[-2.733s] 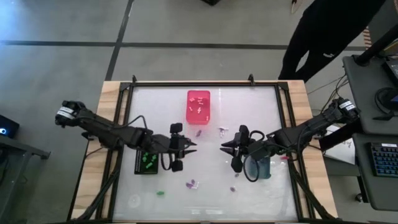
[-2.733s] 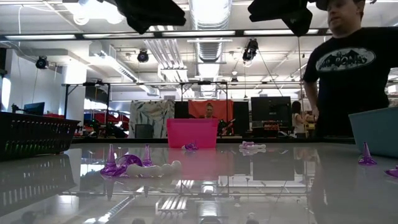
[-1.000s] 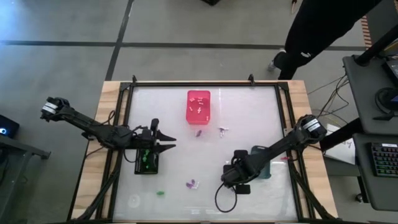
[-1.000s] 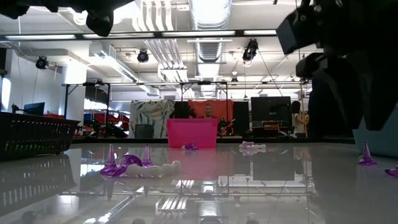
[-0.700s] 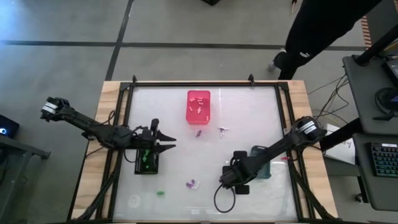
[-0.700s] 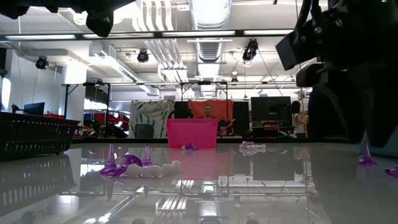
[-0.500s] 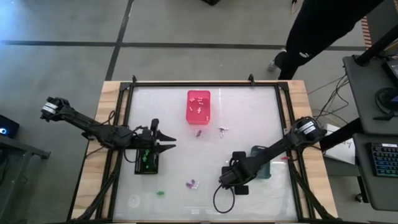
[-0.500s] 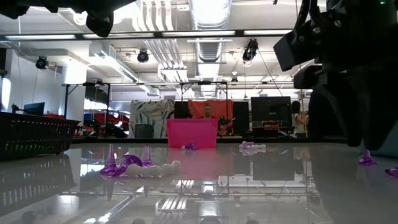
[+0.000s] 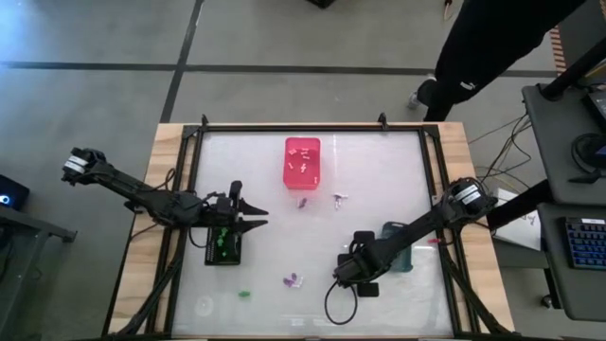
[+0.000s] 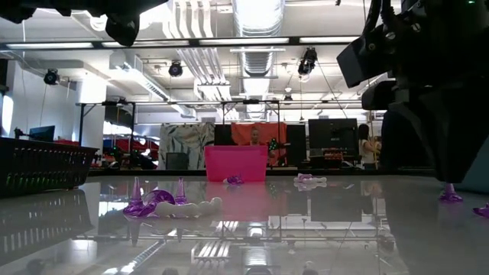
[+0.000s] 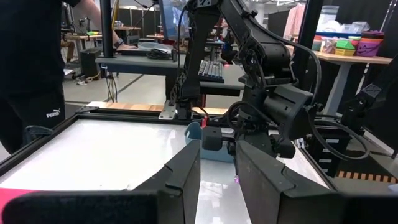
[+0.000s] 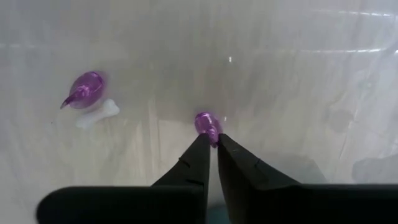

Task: Sort Halloween decoration
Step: Put the witch hat toy into the blue bin

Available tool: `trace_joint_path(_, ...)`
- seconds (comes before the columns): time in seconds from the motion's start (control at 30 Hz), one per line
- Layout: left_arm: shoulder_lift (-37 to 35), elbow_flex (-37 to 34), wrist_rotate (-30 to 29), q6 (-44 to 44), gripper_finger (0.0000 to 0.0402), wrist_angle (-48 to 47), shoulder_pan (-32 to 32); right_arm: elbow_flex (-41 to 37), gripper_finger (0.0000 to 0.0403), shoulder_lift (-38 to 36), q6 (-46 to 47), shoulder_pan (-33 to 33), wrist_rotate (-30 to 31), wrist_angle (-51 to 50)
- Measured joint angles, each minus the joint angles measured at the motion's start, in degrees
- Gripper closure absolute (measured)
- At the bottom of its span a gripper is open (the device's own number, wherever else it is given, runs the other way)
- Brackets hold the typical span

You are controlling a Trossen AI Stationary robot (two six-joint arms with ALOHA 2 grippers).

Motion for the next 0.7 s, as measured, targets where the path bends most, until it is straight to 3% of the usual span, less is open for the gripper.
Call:
trace_joint_path(0.33, 0.0, 0.0, 0.01, 0.0, 0.0315, 0.02, 0.0, 0.3, 0.0394, -0.69, 0.08, 0.0, -0.19, -0.25)
trace_joint_path(0.7, 0.0, 0.0, 0.02, 0.0, 0.0315, 0.04, 0.02, 5.99, 0.0394, -1.1, 0.06, -0.02, 0.26, -2.09)
